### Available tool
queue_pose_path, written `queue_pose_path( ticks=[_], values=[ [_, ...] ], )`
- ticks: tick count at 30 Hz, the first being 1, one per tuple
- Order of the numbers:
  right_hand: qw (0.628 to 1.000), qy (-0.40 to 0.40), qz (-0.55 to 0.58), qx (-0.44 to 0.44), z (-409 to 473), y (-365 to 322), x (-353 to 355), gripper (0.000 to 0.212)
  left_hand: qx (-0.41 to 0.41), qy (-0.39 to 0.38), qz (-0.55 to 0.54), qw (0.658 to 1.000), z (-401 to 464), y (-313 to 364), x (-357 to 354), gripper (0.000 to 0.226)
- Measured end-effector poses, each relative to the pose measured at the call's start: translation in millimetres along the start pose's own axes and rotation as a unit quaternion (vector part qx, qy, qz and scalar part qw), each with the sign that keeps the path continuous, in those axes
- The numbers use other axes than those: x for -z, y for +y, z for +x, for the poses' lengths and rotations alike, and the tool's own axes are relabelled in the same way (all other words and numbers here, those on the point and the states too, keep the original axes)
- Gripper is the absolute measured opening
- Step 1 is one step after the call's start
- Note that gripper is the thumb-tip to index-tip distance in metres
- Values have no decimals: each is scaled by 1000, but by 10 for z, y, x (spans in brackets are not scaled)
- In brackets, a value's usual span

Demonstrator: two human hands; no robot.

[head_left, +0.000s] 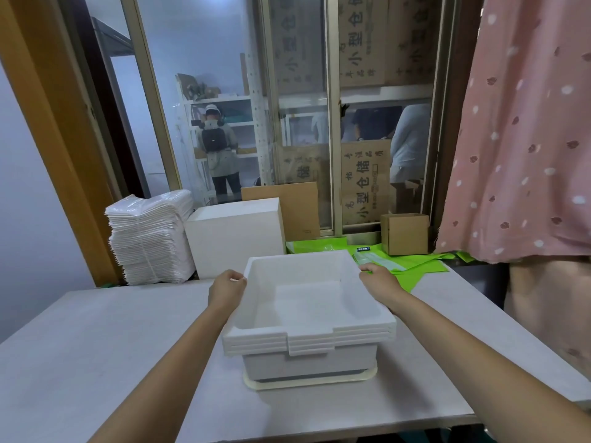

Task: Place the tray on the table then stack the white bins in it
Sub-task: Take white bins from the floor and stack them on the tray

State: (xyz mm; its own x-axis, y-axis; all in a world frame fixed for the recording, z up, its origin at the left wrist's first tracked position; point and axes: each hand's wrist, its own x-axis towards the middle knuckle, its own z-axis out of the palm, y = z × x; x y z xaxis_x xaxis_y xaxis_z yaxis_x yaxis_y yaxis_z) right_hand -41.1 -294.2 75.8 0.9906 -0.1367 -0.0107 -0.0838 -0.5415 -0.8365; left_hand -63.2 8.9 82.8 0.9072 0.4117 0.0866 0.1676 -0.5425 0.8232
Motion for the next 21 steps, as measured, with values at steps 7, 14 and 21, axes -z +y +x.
queue_pose_path(
  ticks=[7,14,21],
  values=[
    [998,-61,-27,5,-232,37,59,36,-32,-122,96,987,-196,-62,98,40],
    [994,-37,-106,7,-327,58,39,42,-47,-115,103,987,-335,-33,90,45],
    [984,-66,-167,8,-163,-104,50,33,-34,-138,170,975,-96,172,67,19]
  ],
)
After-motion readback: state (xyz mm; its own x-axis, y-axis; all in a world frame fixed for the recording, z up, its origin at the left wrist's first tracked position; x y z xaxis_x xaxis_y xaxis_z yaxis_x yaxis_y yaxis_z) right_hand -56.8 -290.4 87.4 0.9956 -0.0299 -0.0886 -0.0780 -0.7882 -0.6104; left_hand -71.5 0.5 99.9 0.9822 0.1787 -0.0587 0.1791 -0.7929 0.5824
